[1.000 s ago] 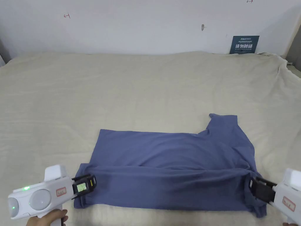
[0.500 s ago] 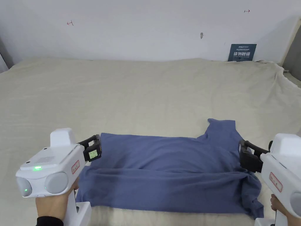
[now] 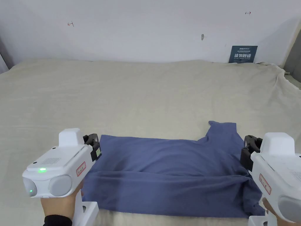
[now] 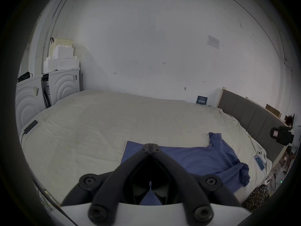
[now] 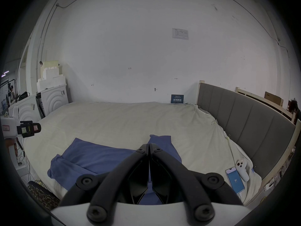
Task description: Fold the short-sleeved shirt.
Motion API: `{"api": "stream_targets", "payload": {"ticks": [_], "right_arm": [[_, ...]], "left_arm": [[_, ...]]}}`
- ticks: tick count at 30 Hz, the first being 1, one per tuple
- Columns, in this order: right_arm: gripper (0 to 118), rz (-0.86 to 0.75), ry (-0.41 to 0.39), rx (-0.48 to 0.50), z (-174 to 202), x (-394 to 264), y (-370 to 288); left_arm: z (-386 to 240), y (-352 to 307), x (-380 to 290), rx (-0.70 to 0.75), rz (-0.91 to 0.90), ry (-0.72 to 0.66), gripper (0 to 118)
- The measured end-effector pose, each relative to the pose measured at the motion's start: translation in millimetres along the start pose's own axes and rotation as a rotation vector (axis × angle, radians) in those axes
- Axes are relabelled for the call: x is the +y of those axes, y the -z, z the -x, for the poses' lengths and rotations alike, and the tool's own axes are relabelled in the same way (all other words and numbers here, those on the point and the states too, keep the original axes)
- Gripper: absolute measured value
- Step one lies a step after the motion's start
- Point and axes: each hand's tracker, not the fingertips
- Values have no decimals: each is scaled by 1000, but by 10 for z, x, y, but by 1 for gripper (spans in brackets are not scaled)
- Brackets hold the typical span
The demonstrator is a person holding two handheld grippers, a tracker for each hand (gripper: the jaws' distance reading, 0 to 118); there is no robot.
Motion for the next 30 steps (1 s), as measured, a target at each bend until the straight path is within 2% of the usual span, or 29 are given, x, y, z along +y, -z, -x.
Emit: {"api": "stream_targets", "payload": {"ticks": [6, 16, 20, 21, 23, 24, 25, 30], "right_arm": [[0, 16, 0, 3, -6, 68, 261], [0, 59, 2, 3, -48, 156, 910], [0, 85, 7, -2, -60, 158, 1135], [0, 91, 7, -3, -57, 157, 1179], [0, 105, 4, -6, -65, 137, 1288], [0, 111, 3, -8, -86, 116, 1338], [0, 119, 1, -11, -115, 92, 1400], [0, 151, 13, -24, -170, 57, 1572]], "left_arm": [[132, 524, 283, -27, 116, -2, 0], [482, 2001, 533, -10, 340, -13, 0], [581, 2611, 427, 35, 477, 7, 8], [616, 2734, 398, 32, 504, -9, 17], [681, 2983, 310, 50, 575, -44, 62], [702, 3070, 274, 60, 600, -51, 77], [721, 3158, 225, 65, 614, -45, 86], [739, 3415, -15, 98, 675, 17, 85]]}}
